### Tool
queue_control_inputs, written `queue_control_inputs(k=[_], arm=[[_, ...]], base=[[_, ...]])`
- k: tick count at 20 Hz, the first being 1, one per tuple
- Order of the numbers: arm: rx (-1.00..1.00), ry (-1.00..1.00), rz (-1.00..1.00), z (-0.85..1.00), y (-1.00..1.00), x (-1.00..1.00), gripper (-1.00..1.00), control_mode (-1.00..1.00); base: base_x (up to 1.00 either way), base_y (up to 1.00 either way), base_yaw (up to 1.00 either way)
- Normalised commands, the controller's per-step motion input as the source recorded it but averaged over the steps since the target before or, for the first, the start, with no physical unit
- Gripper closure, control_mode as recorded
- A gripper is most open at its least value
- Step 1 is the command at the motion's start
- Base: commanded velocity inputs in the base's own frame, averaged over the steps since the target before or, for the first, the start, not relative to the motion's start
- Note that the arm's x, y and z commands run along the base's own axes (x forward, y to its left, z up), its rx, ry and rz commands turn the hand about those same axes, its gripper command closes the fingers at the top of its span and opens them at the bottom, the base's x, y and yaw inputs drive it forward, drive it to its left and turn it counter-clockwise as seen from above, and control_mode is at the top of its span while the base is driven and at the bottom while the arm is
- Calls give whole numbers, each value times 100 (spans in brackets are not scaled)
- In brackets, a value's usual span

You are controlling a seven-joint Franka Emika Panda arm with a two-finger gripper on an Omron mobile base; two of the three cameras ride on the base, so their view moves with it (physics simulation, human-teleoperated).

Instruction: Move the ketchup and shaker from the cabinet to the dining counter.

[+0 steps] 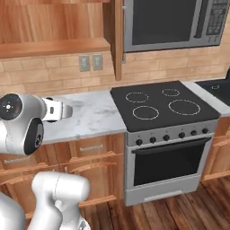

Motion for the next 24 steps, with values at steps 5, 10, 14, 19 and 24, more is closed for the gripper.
queue_control_inputs(k=[5,10,14,19,24], arm=[[0,0,0,0,0,0,100,100],[0,0,0,0,0,0,100,100],[0,0,0,0,0,0,100,100],[0,0,0,0,0,0,100,100],[0,0,0,0,0,0,100,100]], base=[[-45,37,-49],[-49,25,-49],[-57,24,-45],[-47,26,-61],[-53,27,-59]])
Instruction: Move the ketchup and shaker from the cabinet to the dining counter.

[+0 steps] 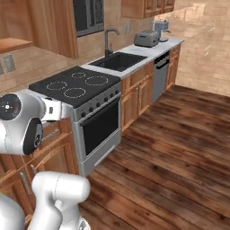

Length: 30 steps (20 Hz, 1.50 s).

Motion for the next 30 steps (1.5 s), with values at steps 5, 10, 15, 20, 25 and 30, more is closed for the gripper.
queue_control_inputs(k=[5,10,15,20,25,30], arm=[[0,0,0,0,0,0,100,100],[0,0,0,0,0,0,100,100],[0,0,0,0,0,0,100,100],[0,0,0,0,0,0,100,100],[0,0,0,0,0,0,100,100],[0,0,0,0,0,0,100,100]], base=[[-59,30,-56],[-69,32,-47],[-81,33,-25],[-59,31,1],[-41,-13,20],[-53,-28,37]])
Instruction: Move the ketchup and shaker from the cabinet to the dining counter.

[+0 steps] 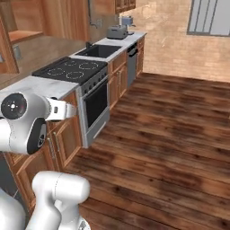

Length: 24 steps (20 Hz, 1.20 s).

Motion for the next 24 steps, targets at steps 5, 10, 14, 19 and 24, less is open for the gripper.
queue_control_inputs(k=[5,10,14,19,24], arm=[[0,0,0,0,0,0,100,100],[0,0,0,0,0,0,100,100],[0,0,0,0,0,0,100,100],[0,0,0,0,0,0,100,100],[0,0,0,0,0,0,100,100]], base=[[-14,-67,24],[-19,-83,6],[-28,-85,3],[-25,-86,0],[-22,-87,0]])
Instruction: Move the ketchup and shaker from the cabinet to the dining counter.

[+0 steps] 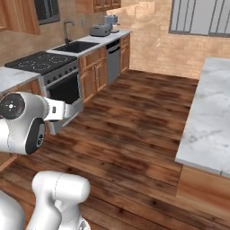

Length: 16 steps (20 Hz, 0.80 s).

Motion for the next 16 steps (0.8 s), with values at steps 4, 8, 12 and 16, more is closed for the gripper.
queue_control_inputs(k=[4,8,12,16], arm=[[0,0,0,0,0,0,100,100],[0,0,0,0,0,0,100,100],[0,0,0,0,0,0,100,100],[0,0,0,0,0,0,100,100]], base=[[-14,-88,0],[-2,-89,0],[1,-85,0],[5,-83,0]])
